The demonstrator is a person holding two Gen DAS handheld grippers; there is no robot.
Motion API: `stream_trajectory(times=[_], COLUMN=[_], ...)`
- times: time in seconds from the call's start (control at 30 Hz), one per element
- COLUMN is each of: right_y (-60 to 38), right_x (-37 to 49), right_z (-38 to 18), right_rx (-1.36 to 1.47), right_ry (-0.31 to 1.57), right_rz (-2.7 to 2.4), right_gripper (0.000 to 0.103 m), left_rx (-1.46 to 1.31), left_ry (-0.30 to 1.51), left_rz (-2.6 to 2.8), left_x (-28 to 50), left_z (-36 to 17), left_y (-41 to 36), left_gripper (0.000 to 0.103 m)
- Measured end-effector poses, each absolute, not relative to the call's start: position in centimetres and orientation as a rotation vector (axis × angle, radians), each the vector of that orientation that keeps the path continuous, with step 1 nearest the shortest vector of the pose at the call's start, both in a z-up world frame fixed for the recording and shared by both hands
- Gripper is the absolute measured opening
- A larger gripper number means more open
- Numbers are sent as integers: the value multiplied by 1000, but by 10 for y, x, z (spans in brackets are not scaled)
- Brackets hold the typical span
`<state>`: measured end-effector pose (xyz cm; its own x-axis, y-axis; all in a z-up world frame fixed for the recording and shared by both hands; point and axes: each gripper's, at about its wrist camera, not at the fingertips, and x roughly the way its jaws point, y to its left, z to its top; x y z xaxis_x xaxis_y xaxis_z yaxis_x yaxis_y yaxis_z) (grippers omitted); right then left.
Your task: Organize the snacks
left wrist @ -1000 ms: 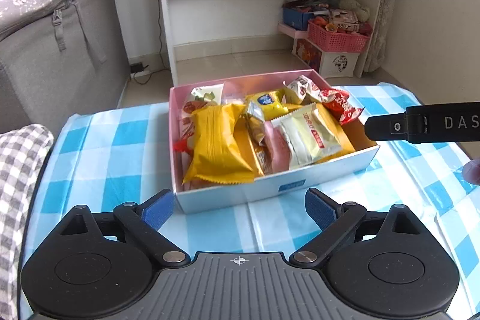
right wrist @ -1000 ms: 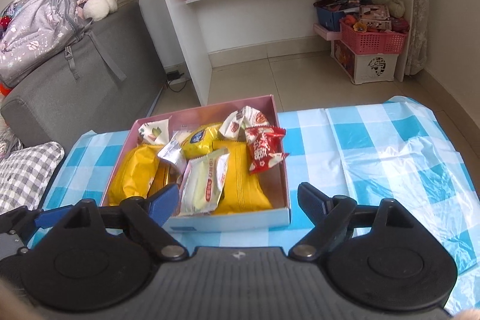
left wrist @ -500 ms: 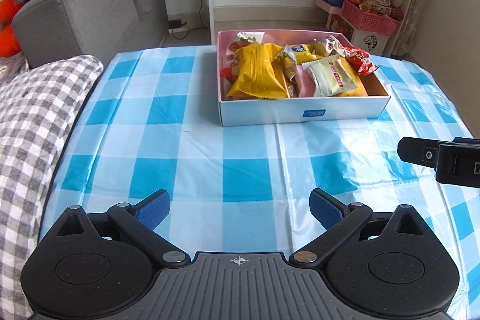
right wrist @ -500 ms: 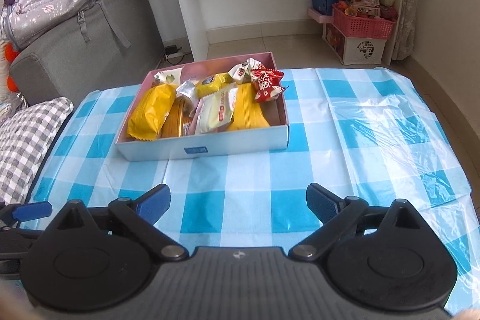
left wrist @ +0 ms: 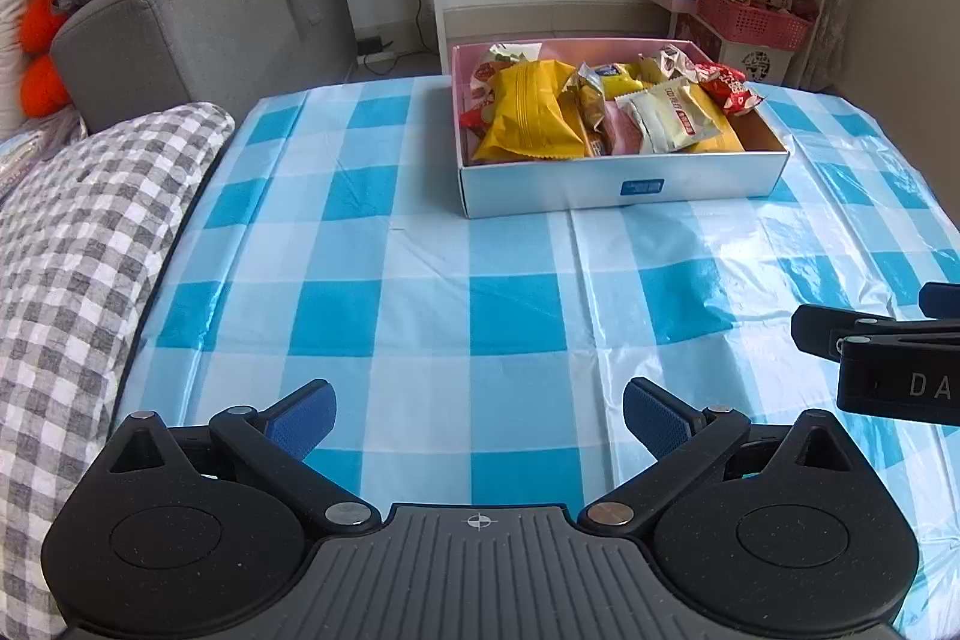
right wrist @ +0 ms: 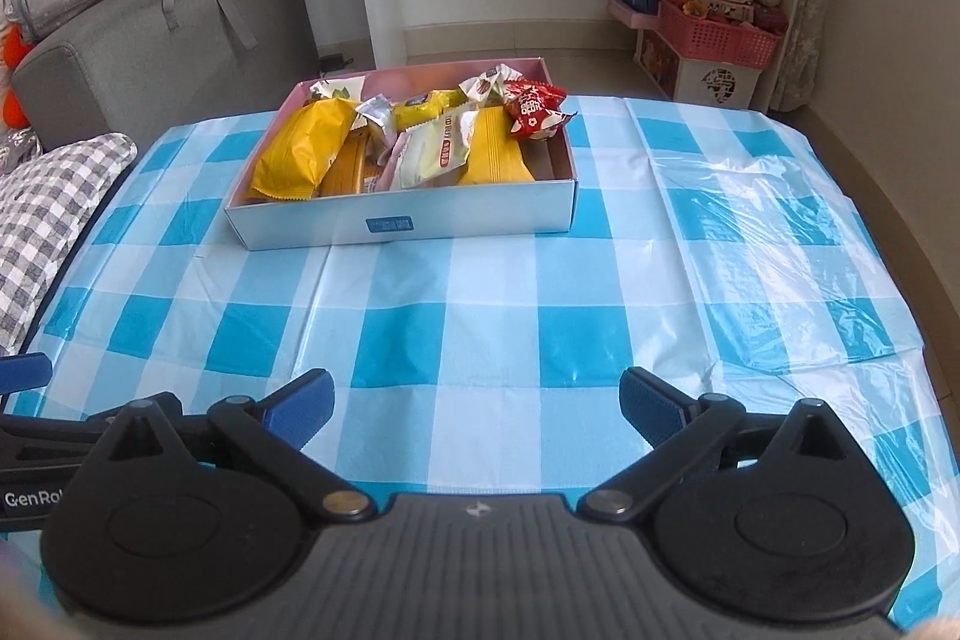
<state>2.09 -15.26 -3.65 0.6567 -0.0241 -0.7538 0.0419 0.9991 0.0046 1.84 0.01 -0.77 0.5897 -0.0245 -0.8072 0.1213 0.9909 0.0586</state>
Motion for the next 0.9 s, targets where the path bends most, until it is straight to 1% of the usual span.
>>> stream_trajectory(times=[0.37,0.9], right_y=[-153,-145], right_x=[22,17], right_z=[-38,-39], right_rx=[18,-36], right_ry=[853,846], right_rz=[-63,-45], right_gripper=[103,103], left_rx=[88,64], left_ry=[933,926], left_rz=[-43,-35], left_x=[16,14], left_z=[-6,-4], left_y=[15,17], left_gripper=[103,103])
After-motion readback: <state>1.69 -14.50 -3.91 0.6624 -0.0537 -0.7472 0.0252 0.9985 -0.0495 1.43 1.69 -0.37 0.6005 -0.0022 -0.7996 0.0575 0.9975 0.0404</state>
